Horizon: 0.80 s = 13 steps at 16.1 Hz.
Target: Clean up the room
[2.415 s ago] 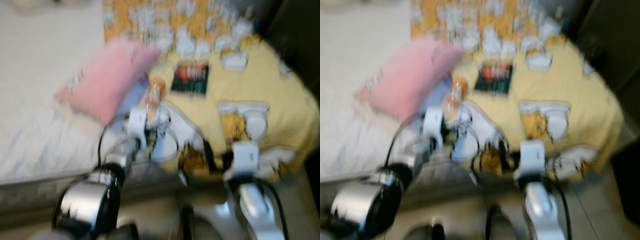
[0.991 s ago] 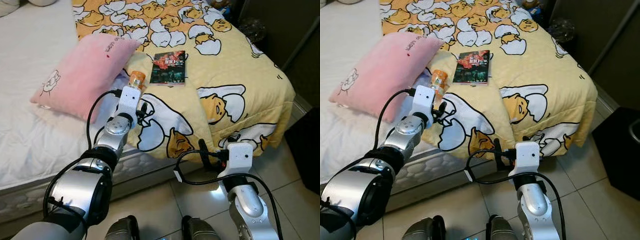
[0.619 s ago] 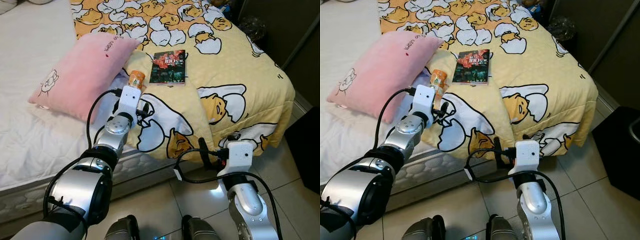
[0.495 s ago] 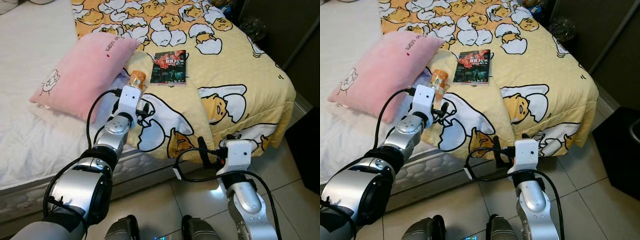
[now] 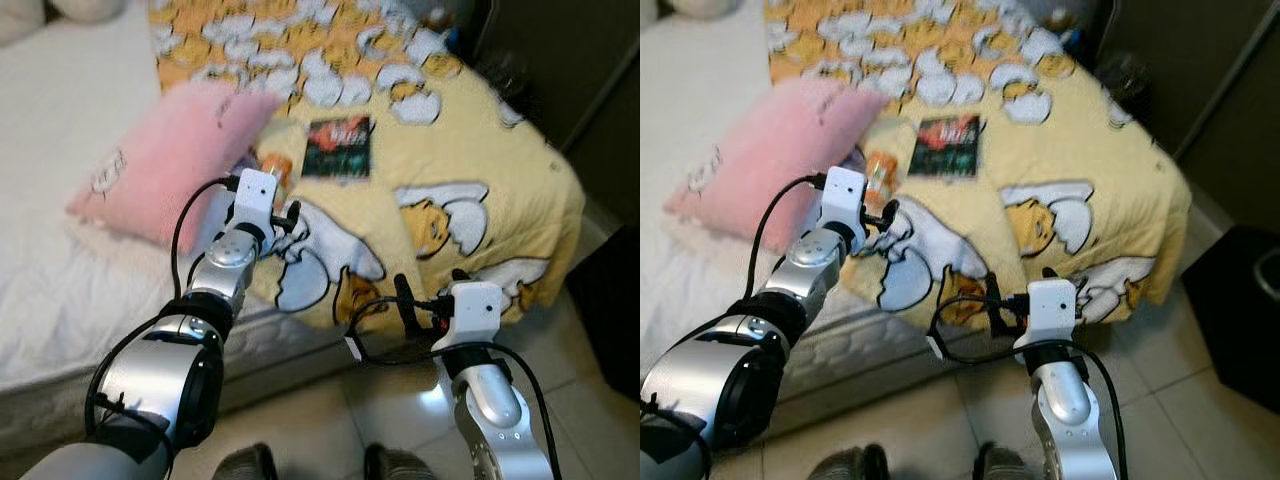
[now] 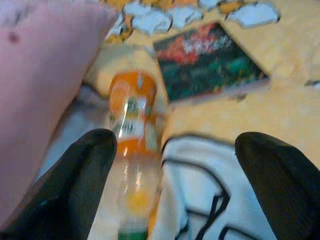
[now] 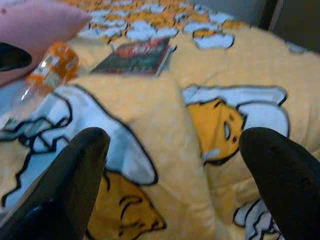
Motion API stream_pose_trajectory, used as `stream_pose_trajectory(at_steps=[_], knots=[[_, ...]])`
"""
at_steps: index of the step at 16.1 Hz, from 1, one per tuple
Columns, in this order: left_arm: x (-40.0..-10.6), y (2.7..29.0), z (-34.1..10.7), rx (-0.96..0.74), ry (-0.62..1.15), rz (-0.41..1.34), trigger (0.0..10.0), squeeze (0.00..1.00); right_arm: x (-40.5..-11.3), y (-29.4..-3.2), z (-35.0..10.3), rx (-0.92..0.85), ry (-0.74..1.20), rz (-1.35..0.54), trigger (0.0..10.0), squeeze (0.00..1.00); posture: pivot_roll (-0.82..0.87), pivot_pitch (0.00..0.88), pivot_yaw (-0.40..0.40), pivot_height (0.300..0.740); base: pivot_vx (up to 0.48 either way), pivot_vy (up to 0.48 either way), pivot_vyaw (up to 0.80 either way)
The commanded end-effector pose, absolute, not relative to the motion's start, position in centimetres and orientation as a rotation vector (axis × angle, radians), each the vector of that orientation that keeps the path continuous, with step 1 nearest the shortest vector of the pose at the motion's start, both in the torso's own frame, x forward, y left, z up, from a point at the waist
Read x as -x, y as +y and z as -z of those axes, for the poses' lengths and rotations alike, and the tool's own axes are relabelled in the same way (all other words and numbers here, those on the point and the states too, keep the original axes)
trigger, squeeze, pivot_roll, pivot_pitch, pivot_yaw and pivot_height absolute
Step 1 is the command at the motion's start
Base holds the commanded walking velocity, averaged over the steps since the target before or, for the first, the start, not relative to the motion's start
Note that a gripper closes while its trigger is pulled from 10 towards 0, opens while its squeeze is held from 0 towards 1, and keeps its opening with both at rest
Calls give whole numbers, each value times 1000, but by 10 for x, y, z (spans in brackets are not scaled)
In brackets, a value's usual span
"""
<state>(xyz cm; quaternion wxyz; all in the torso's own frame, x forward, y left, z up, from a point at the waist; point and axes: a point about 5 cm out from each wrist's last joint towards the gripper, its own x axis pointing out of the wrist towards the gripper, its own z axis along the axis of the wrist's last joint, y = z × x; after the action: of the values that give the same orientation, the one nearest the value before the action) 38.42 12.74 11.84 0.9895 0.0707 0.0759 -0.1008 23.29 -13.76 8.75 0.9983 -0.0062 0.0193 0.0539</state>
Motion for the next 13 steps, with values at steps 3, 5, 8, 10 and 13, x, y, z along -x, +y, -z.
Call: stream_pose_trajectory(at_steps=[3, 5, 8, 10, 13], knots=[[-385, 123, -121, -135, 146, 220, 10000, 0, -231, -138, -87, 3, 36, -121, 10000, 0, -213, 101, 40, 740, 480, 0, 0], [-385, 125, -123, -146, 124, 233, 10000, 0, -223, -138, -86, 19, 29, -151, 10000, 0, -227, 104, 61, 740, 229, 0, 0], [-362, 135, -118, -190, -41, 348, 10000, 0, -218, -152, -89, 25, 11, -81, 10000, 0, -226, 113, 76, 740, 0, 0, 0], [-313, 162, -116, -29, -110, 241, 10000, 0, -211, -153, -97, 15, -33, -64, 10000, 0, -199, 114, 76, 740, 0, 0, 0], [-243, 152, -132, -50, -203, 343, 10000, 0, -200, -154, -98, 21, -50, -63, 10000, 0, -160, 107, 77, 740, 0, 0, 0]])
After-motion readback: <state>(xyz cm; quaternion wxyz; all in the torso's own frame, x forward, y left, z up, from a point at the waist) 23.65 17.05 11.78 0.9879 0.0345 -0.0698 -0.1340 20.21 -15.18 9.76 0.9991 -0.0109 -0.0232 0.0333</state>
